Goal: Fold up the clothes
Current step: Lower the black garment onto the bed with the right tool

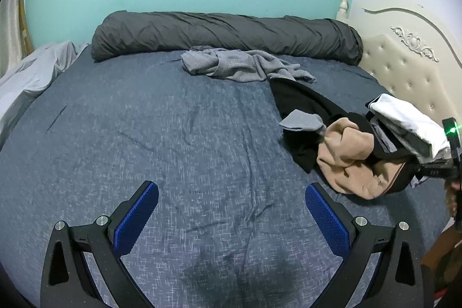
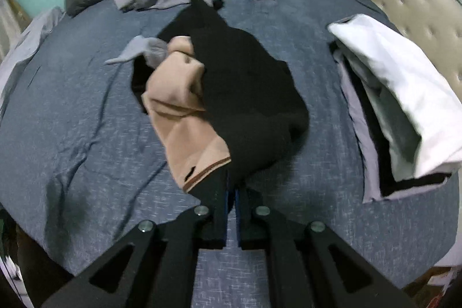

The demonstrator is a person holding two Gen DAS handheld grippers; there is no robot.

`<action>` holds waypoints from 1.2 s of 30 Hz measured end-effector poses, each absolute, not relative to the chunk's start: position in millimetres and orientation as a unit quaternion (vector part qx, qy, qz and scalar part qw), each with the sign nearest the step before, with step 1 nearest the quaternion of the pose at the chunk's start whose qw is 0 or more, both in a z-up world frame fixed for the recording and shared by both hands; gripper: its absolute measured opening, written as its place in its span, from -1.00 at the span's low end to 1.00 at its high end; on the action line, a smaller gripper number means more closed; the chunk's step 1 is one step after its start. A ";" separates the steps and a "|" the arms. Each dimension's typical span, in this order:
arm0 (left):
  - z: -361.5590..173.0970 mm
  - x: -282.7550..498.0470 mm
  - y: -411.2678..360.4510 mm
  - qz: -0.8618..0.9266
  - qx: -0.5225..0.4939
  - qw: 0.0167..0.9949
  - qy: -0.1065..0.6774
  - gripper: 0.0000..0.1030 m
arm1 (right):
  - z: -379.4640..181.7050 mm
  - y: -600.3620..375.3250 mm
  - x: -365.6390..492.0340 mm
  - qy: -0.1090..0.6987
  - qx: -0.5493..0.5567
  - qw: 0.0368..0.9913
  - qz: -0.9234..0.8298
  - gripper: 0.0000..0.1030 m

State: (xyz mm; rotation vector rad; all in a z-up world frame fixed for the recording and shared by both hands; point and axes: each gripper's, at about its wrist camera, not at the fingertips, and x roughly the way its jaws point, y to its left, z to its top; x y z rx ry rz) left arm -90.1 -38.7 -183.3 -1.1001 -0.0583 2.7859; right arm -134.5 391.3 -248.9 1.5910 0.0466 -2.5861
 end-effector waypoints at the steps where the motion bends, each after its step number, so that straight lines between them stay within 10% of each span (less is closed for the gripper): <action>1: -184.6 -90.5 -40.0 0.927 -0.367 0.072 -0.019 1.00 | -244.2 394.2 -135.2 0.011 0.517 0.048 -0.855 -0.73; 11: -194.8 -105.3 -55.8 0.926 -0.373 0.058 -0.029 1.00 | -222.0 393.1 -175.6 -0.028 0.481 0.055 -0.875 0.03; 24: -205.6 -115.7 -62.2 0.923 -0.381 0.053 -0.020 1.00 | -285.9 365.4 -253.8 -0.022 0.529 0.075 -0.845 0.29; 27: -208.4 -118.7 -67.1 0.922 -0.384 0.049 -0.018 1.00 | -302.7 365.9 -265.1 -0.018 0.539 0.069 -0.839 0.29; 32: -213.3 -122.0 -72.0 0.920 -0.390 0.042 -0.019 1.00 | -326.2 366.9 -277.8 -0.011 0.549 0.064 -0.833 -0.55; 36: -209.6 -118.8 -69.9 0.921 -0.388 0.043 -0.020 1.00 | -310.4 364.7 -250.2 -0.009 0.527 0.096 -0.844 -0.72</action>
